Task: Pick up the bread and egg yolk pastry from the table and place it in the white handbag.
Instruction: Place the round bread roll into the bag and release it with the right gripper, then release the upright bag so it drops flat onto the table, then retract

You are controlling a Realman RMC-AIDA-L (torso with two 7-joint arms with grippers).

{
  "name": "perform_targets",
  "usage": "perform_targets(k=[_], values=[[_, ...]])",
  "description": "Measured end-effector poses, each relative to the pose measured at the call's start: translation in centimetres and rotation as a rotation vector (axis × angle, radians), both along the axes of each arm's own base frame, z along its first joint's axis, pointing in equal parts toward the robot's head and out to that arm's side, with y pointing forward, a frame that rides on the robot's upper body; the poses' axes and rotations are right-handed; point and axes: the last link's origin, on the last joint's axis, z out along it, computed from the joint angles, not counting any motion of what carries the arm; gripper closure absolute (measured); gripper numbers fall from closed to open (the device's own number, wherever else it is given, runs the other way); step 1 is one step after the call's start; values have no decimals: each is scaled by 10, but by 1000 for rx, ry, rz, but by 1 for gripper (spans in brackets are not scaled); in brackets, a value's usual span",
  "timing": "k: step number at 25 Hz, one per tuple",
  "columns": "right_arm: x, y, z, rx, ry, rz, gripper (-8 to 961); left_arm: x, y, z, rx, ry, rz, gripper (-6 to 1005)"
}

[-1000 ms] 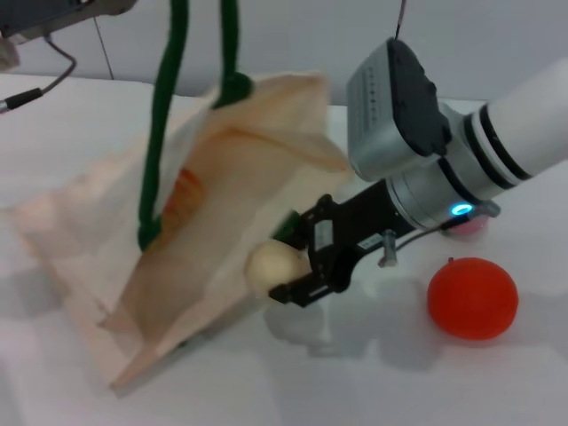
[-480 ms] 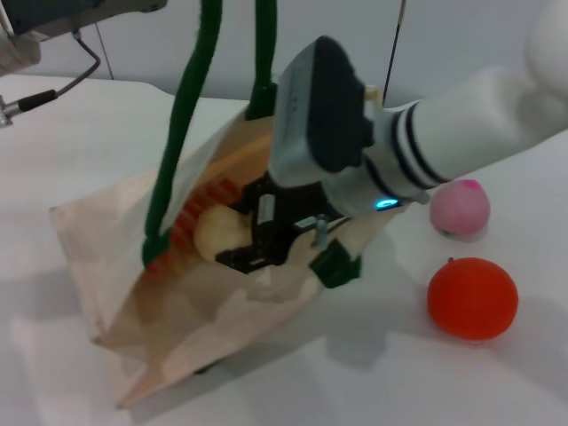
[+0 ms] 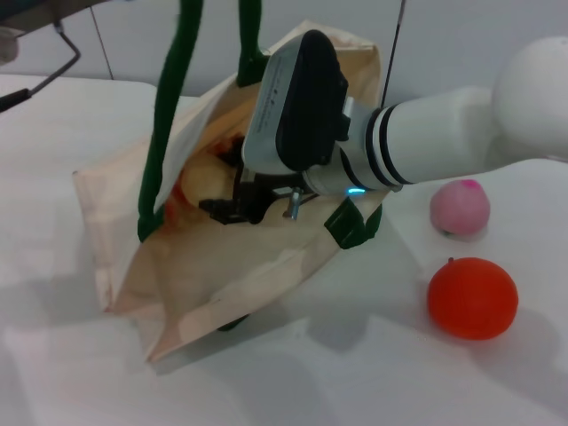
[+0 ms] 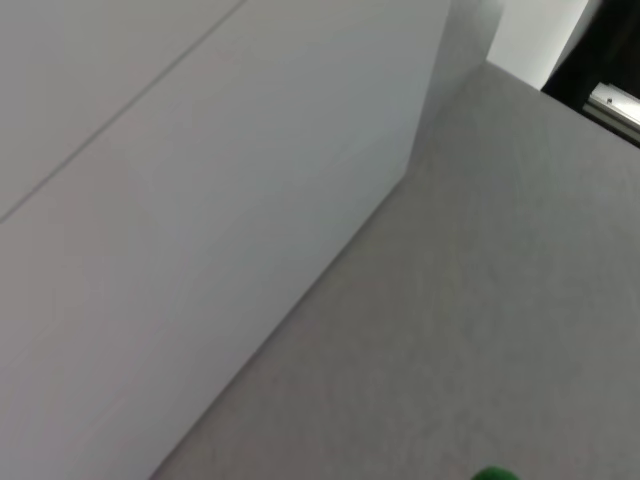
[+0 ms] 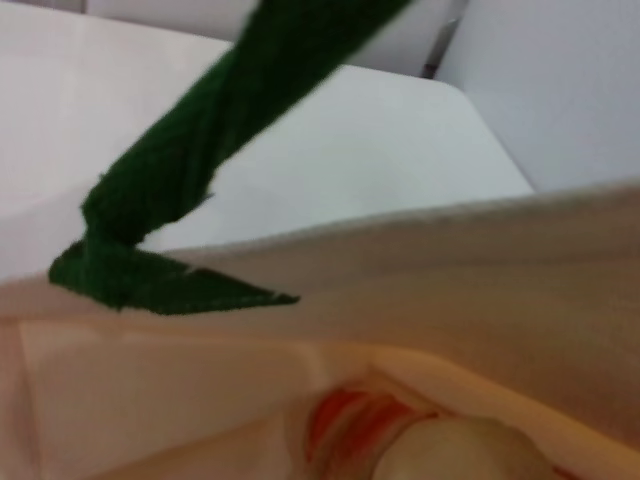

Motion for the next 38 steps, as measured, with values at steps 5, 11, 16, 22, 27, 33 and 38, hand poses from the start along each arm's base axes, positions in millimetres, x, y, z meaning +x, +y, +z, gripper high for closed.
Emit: perform_targets(k=[5, 11, 16, 22, 27, 33, 38], values=[[1, -1, 0, -15, 19, -30, 310, -9, -2, 7, 21, -6, 24, 886], [-6, -11, 4, -107, 45, -47, 97, -24, -6, 16, 58, -9, 72, 886], [-8, -18, 15, -174, 86, -45, 77, -33, -9, 24, 92, -23, 102, 886], [3, -19, 36, -241, 135, -78, 57, -41, -10, 29, 116, -26, 139, 886], [24, -13, 63, -235, 226, -117, 58, -53, -3, 29, 151, -4, 226, 886], [55, -2, 101, -140, 359, -163, 58, -72, 9, 23, 220, 68, 359, 885], [76, 8, 118, -42, 473, -181, 59, -86, 18, 7, 284, 165, 426, 862]])
